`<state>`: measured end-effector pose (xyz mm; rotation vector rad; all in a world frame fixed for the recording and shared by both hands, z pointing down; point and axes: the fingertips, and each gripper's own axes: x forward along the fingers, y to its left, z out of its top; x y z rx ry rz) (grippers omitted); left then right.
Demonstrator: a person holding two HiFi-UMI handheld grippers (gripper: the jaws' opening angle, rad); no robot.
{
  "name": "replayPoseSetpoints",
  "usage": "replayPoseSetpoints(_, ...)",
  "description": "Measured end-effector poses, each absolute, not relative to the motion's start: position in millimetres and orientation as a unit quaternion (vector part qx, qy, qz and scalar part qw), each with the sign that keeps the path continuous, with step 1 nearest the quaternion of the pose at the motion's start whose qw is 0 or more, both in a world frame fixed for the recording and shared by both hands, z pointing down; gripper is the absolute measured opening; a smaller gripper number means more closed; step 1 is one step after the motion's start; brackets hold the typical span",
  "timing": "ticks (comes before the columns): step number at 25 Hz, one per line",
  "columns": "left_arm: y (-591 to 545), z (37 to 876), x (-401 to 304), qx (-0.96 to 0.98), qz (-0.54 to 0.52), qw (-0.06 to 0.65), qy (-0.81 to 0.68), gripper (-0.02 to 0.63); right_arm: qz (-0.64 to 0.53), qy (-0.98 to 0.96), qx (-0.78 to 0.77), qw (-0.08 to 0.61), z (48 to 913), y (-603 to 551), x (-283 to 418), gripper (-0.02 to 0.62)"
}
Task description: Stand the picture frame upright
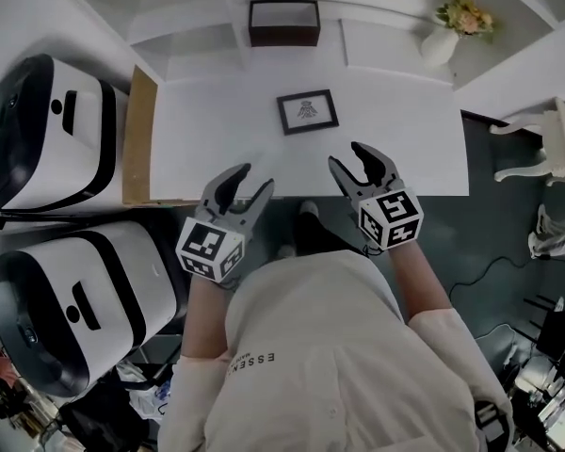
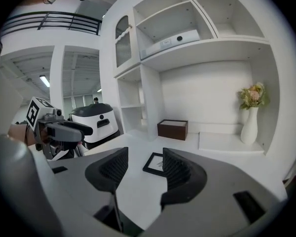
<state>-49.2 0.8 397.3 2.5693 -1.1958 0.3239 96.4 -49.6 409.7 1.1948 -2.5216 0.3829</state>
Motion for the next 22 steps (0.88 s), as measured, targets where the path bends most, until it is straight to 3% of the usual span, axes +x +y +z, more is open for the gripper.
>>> replayPoseSetpoints(10,-80,418,-40,0.876,0.114,0.163,-0.440,0.186,0.164,-0.873,0.377,0.261,480,-136,110,0.230)
replayPoseSetpoints(22,-113,459,-35,0.860,0.125,0.205,-0.451,0.186,0.251,-0.836,0.357,0.333,571,-199,111,0.229)
